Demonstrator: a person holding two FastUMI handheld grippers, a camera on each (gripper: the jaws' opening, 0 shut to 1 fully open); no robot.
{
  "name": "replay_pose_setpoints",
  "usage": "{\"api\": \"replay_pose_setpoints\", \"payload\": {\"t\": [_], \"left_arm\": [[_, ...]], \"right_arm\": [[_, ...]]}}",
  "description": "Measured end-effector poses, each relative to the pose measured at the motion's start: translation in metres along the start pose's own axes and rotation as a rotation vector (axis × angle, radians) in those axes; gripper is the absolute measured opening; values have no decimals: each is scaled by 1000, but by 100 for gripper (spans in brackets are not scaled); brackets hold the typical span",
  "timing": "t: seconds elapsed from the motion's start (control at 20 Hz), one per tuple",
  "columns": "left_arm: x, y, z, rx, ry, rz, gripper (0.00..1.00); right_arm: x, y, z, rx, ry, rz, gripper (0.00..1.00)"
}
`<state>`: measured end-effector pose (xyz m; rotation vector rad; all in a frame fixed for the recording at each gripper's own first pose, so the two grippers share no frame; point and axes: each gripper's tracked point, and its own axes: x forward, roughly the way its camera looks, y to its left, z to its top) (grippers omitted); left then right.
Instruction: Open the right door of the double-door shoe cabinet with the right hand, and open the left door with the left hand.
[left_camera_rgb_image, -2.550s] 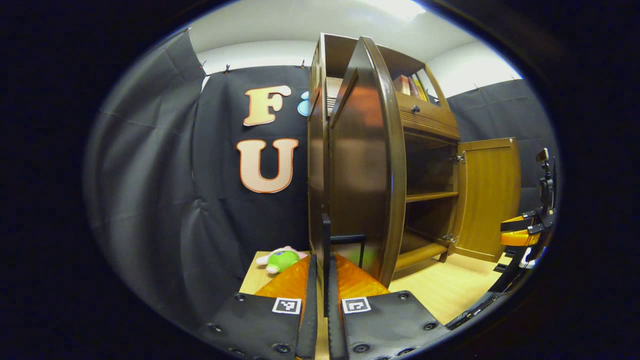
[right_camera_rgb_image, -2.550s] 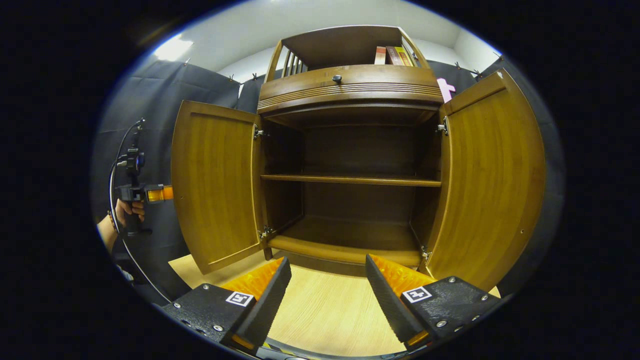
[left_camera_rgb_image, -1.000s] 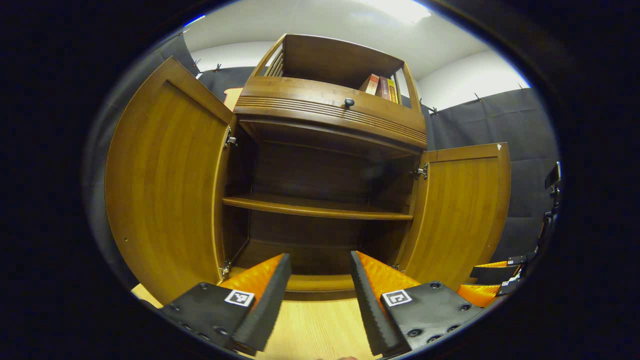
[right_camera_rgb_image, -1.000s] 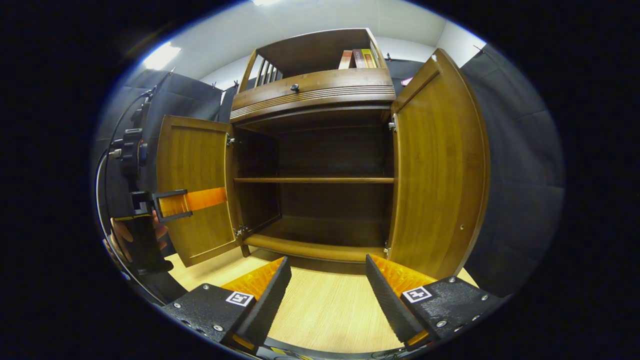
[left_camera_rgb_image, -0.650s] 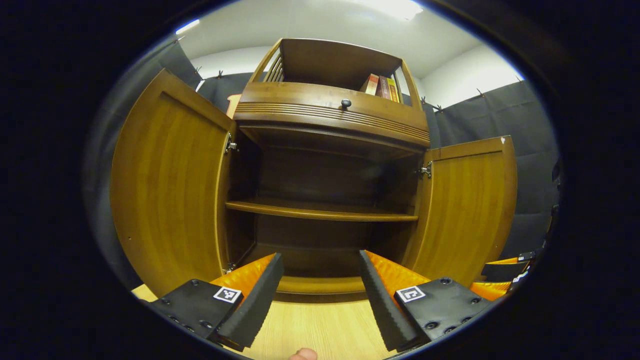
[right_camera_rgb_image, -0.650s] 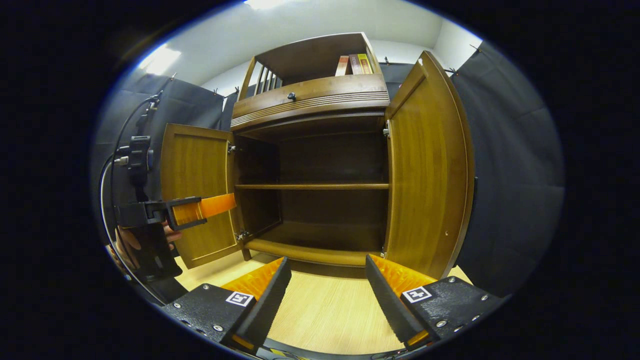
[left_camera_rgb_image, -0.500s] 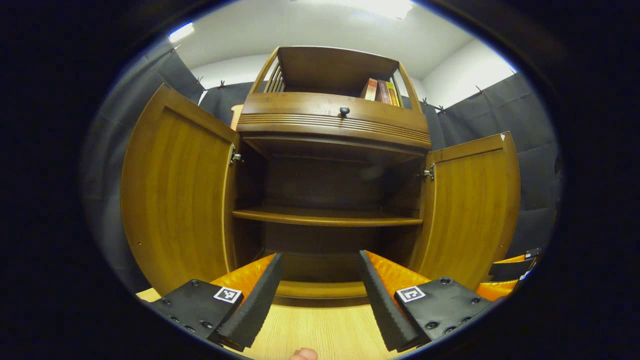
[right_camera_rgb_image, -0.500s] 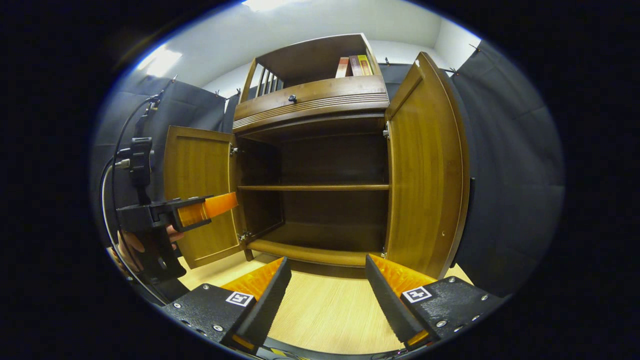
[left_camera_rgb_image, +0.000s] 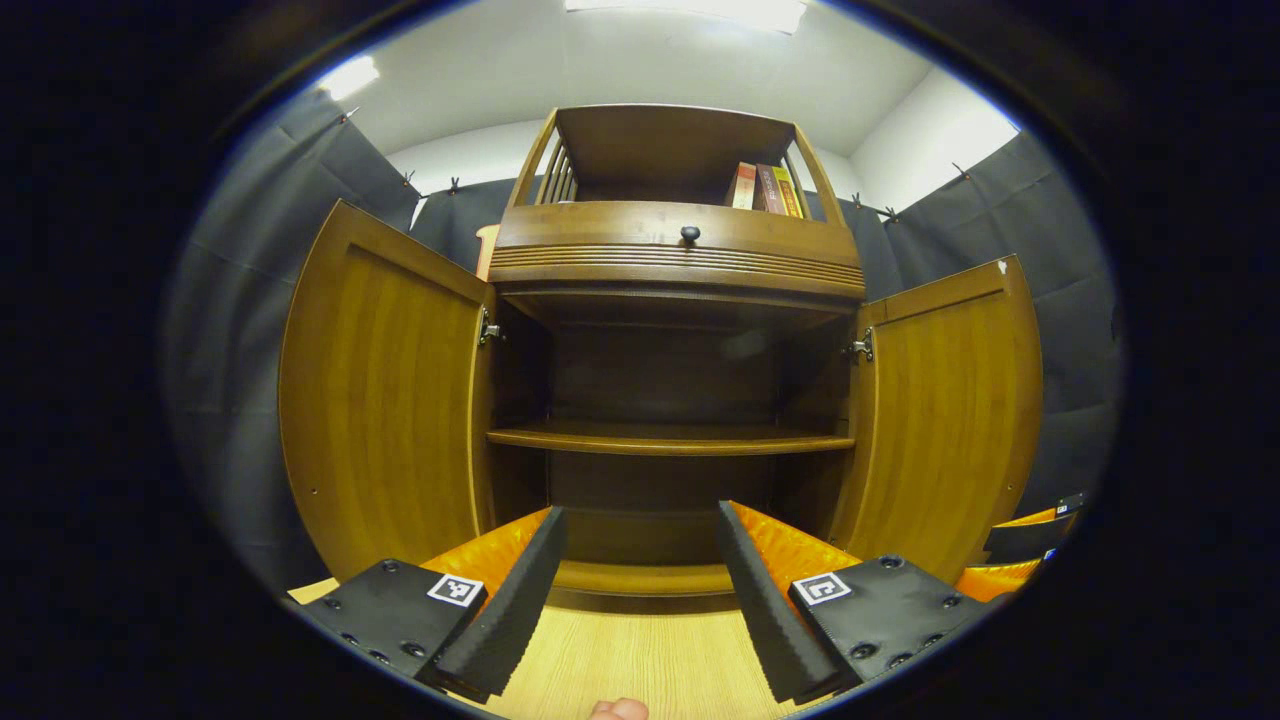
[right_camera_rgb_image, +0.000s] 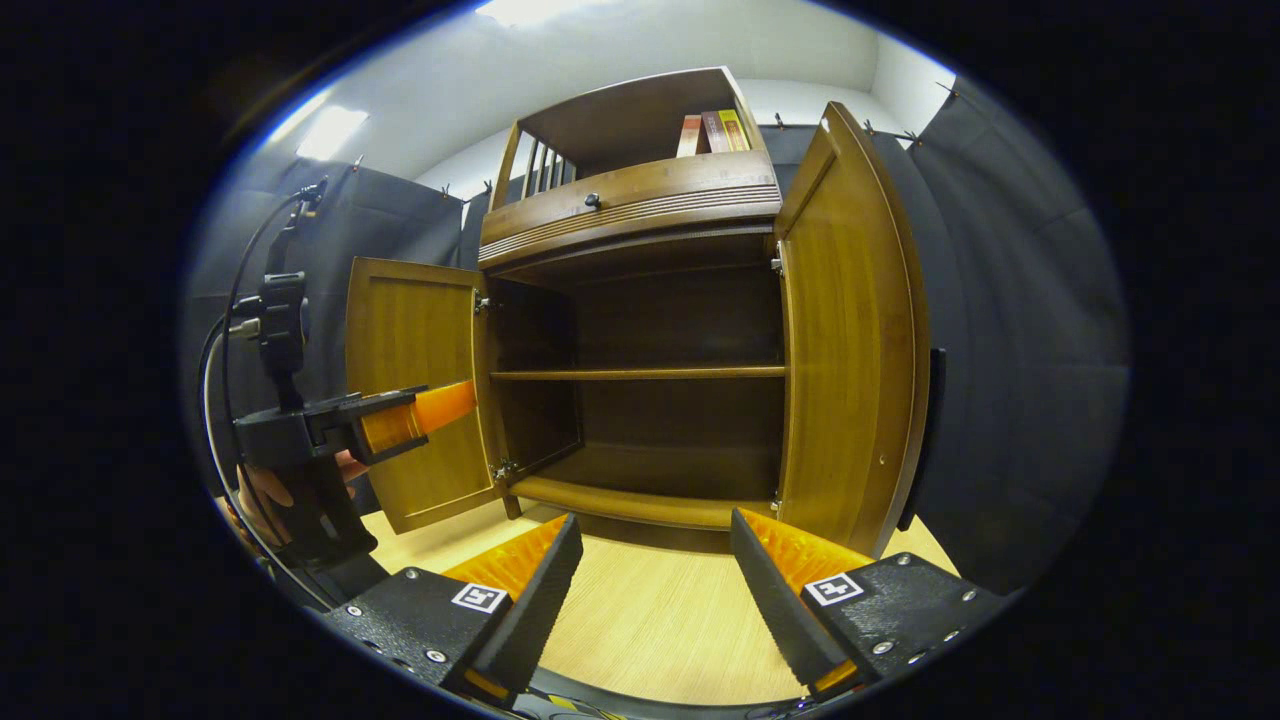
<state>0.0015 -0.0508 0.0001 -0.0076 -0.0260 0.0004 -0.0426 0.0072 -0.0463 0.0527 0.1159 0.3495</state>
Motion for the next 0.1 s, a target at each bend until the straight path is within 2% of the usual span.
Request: {"api": "replay_pose_setpoints", "payload": {"t": [0.05,0.1], "left_arm": [[-1,2,0,2,1,5,96],[-2,5,2,5,2,12,96]], "right_arm": [[0,0,-2,2,1,-1,100],[0,0,-3,5,4,-2,100]]}}
